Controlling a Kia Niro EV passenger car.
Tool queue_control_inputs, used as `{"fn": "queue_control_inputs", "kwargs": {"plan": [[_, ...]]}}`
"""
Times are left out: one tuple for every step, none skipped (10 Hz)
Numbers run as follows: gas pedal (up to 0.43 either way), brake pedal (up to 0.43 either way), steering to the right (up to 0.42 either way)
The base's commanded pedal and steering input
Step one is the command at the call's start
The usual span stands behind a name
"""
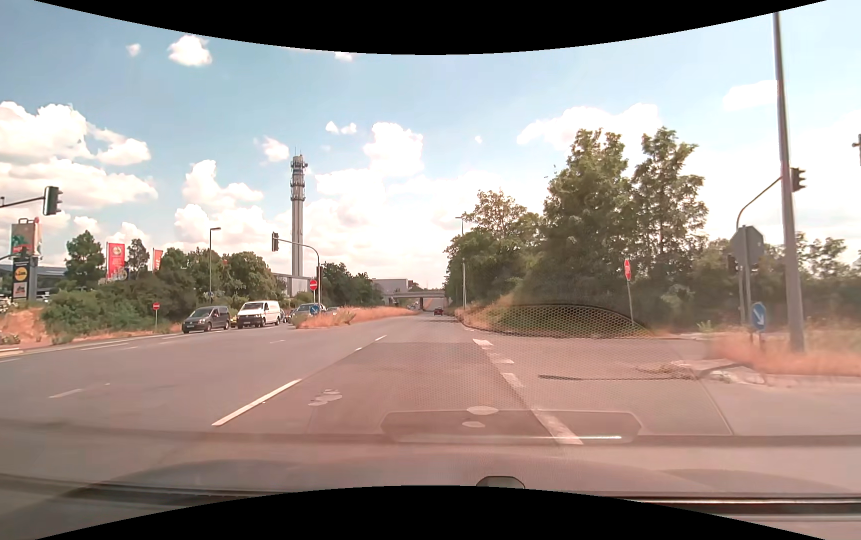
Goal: Follow the waypoints while adhering to traffic rules and regulations
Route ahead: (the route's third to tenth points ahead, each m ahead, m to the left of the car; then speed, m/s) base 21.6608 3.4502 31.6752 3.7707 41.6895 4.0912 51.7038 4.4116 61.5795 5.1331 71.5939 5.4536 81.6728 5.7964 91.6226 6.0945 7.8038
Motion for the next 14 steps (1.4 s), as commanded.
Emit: {"fn": "queue_control_inputs", "kwargs": {"plan": [[0.280, 0.000, -0.018], [0.280, 0.000, -0.024], [0.280, 0.000, -0.030], [0.280, 0.000, -0.035], [0.280, 0.000, -0.038], [0.268, 0.000, -0.041], [0.260, 0.000, -0.041], [0.260, 0.000, -0.041], [0.248, 0.000, -0.040], [0.248, 0.000, -0.037], [0.248, 0.000, -0.029], [0.228, 0.000, -0.023], [0.228, 0.000, -0.014], [0.228, 0.000, -0.008]]}}
